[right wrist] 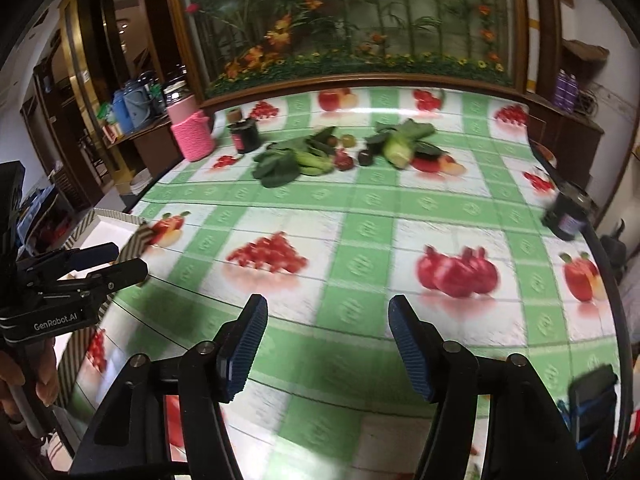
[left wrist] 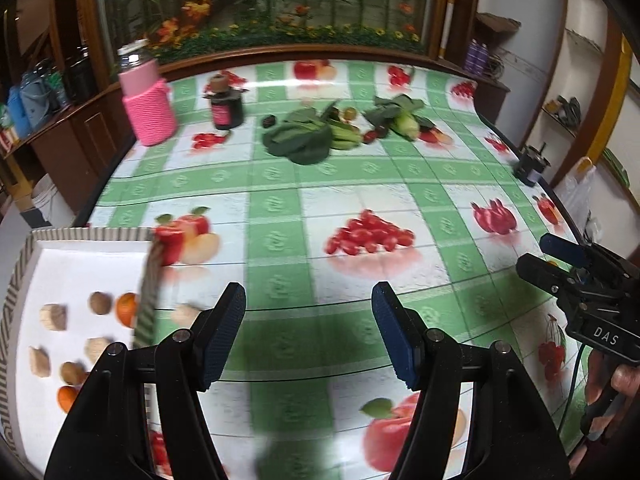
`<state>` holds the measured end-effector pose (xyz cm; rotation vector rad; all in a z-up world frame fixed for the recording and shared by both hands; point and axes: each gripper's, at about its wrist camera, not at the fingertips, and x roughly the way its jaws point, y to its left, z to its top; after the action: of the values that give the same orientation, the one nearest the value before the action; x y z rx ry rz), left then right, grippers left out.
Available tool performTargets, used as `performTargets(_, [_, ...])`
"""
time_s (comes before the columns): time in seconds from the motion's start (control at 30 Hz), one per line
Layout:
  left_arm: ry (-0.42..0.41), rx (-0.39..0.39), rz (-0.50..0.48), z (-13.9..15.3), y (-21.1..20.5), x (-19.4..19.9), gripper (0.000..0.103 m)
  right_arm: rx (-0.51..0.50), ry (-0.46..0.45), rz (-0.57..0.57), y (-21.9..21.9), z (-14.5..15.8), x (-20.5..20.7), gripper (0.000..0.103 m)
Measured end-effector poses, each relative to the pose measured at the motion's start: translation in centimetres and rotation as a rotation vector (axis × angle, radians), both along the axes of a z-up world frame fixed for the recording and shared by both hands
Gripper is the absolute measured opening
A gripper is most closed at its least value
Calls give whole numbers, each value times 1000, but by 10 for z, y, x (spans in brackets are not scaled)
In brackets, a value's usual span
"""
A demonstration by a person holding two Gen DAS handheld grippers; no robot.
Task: Organize fruits
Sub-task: 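Grasp a tan cake cube with the left tool while the right tool grasps an orange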
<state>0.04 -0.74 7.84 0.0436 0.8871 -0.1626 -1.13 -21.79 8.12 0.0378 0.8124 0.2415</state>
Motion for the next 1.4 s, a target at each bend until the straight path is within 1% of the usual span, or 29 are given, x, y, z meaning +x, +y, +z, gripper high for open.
performTargets(0.27, [43, -23, -48, -13, -30, 6, 65, -31, 49, -91, -50, -18, -10, 67])
performTargets(0.43, [65, -21, -64, -20, -37, 7, 64, -37, 71, -115, -71, -22, -12, 67])
performTargets(0.57, [79, -26, -65, -23, -36, 7, 64, -27, 81, -142, -94, -13, -11, 67])
performTargets(0.67, [82, -37, -66, -23, -33, 6, 64, 3, 80, -168, -113, 0, -11, 71])
performTargets(0.73, [81, -44, -63, -24, -30, 5, 64, -8, 73, -196, -125, 7, -12, 73])
performTargets(0.8, [87, -50, -58, -26, -26, 4, 64, -16, 76, -205, -129, 8, -12, 73])
performTargets(0.87, [97, -62, -54, -29, -20, 3, 64, -17, 96, -185, -127, 2, -11, 73])
performTargets(1.03, [124, -59, -40, -32, 3, -2, 64, -92, 143, -137, -104, -31, -6, 72])
performTargets(1.1, [122, -47, -22, -31, 19, -6, 65, -113, 146, -133, -100, -41, -4, 68])
performTargets(1.13, [121, -43, -12, -31, 26, -8, 65, -118, 152, -129, -99, -46, -2, 51])
performTargets(1.17, [119, -39, 7, -29, 37, -10, 65, -119, 164, -131, -100, -52, 1, 39])
performTargets(1.2, [117, -37, 21, -29, 45, -11, 65, -115, 185, -132, -101, -56, 4, 36])
performTargets(1.3, [123, -23, 70, -29, 74, -14, 65, -126, 177, -126, -97, -58, 1, 35])
performTargets(1.4, [136, -21, 98, -33, 90, -13, 65, -93, 160, -97, -88, -52, 0, 35])
